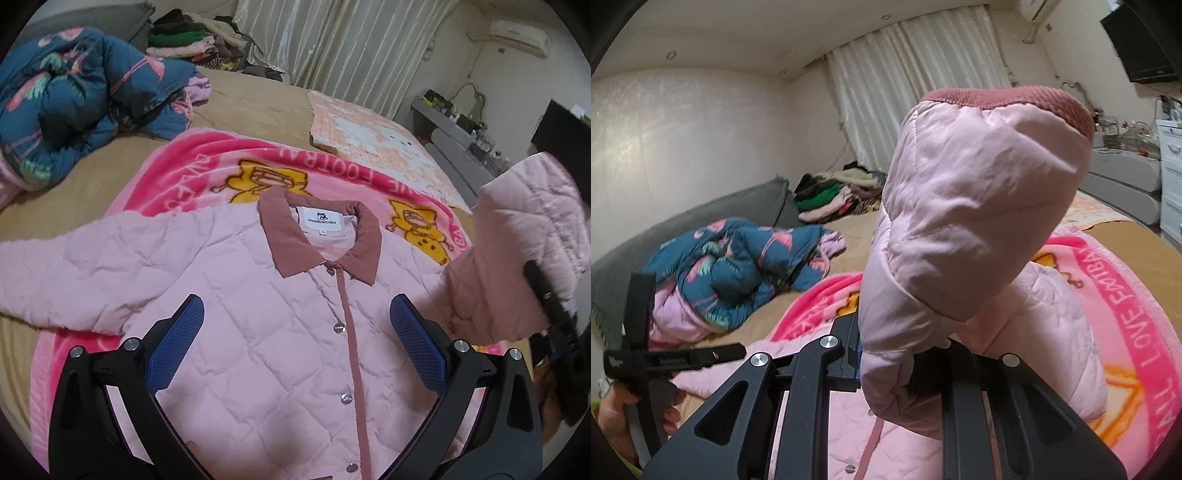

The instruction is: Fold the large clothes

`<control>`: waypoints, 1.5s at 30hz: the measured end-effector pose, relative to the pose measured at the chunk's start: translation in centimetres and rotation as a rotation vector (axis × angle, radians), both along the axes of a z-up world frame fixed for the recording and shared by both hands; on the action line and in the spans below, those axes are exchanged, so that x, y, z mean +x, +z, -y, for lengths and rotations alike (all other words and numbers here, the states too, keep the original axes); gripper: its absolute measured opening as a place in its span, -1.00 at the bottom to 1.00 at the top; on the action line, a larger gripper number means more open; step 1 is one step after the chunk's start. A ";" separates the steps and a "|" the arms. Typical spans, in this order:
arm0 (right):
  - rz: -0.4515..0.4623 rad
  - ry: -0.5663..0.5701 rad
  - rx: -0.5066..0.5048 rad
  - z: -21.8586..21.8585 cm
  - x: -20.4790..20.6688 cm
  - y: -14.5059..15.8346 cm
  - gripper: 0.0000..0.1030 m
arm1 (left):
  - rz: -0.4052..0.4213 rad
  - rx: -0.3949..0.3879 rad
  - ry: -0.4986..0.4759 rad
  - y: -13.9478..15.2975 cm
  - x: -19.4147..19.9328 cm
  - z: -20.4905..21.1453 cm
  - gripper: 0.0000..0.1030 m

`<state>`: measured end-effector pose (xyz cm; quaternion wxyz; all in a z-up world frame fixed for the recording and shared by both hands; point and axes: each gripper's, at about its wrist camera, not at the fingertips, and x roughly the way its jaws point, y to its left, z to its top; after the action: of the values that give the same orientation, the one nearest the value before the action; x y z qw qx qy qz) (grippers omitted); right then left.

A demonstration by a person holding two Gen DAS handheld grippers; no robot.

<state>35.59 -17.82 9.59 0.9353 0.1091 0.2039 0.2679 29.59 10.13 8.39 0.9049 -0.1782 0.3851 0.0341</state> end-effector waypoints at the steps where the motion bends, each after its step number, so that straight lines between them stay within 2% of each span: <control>1: 0.003 0.011 -0.013 -0.6 -0.2 -0.2 -0.69 | 0.004 -0.015 -0.004 -0.3 -0.4 -0.5 0.84; 10: -0.042 0.090 -0.119 -5.7 -0.4 -3.3 -0.69 | -0.012 -0.098 0.003 -4.1 -3.1 -4.3 0.84; 14: -0.068 0.112 -0.178 -7.9 -0.3 -5.2 -0.68 | 0.006 -0.138 0.014 -5.5 -3.6 -5.7 0.84; 18: -0.088 0.128 -0.232 -9.8 -0.4 -6.8 -0.68 | 0.010 -0.213 0.002 -6.9 -3.0 -6.8 0.84; 22: -0.119 0.151 -0.292 -11.6 -0.4 -8.8 -0.65 | 0.016 -0.367 -0.035 -8.3 -2.1 -8.3 0.84; 26: -0.168 0.195 -0.377 -13.9 -0.9 -11.2 -0.57 | 0.021 -0.424 0.009 -9.1 -1.8 -9.8 0.84; 30: -0.171 0.245 -0.440 -15.8 -2.2 -12.5 -0.36 | 0.024 -0.525 0.036 -9.8 -1.8 -11.2 0.82; 33: -0.165 0.280 -0.506 -17.1 -3.4 -13.5 -0.21 | 0.017 -0.544 0.040 -10.0 -1.8 -11.5 0.82; 37: -0.195 0.321 -0.544 -17.7 -4.9 -14.4 0.56 | -0.009 -0.544 0.025 -10.4 -1.7 -11.1 0.82; 39: -0.205 0.339 -0.553 -17.7 -5.3 -14.3 0.69 | -0.036 -0.562 0.001 -11.1 -1.6 -10.5 0.82; 42: -0.205 0.340 -0.582 -16.8 -6.6 -13.6 0.73 | -0.078 -0.583 -0.016 -12.5 -1.6 -9.7 0.82; 45: -0.181 0.297 -0.561 -14.6 -7.5 -12.2 0.81 | -0.126 -0.621 -0.044 -13.8 -1.6 -8.8 0.82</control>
<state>28.05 -3.19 -2.65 0.8578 -0.1603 0.3655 0.3240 27.96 18.94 -5.37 0.7822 -0.4350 0.4360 -0.0939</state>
